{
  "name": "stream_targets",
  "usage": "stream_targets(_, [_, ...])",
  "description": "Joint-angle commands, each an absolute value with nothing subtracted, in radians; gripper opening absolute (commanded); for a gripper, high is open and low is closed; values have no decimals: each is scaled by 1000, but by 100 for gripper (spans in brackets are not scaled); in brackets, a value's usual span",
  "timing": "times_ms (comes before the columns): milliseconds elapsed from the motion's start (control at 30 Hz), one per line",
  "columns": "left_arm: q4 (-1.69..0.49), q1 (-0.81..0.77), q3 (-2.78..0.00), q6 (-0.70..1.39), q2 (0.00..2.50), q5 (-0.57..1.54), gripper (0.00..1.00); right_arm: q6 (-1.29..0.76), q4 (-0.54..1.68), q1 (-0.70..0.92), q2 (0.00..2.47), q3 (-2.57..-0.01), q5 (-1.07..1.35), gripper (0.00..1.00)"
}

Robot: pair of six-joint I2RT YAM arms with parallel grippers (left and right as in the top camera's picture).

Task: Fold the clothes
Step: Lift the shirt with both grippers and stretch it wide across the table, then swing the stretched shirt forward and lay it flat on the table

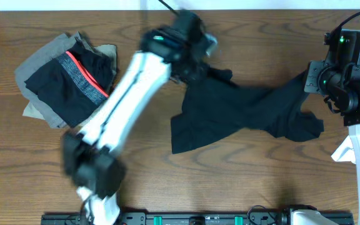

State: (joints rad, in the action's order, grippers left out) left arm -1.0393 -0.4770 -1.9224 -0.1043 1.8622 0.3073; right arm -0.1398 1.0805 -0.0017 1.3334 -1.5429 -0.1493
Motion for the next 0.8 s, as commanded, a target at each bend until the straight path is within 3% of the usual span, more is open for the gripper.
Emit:
stream_targets(0, [-1046, -444, -1961, -85, 1666, 161, 5, -179, 1067, -15, 1333, -1549, -233, 1])
stream_targets(367, [-1058, -443, -1961, -94, 1297, 91, 6, -201, 1014, -35, 1248, -1560, -241, 1])
stream_targets(767, [-1053, -442, -1965, -96, 1131, -56, 6, -199, 1083, -72, 1115, -1742, -236, 1])
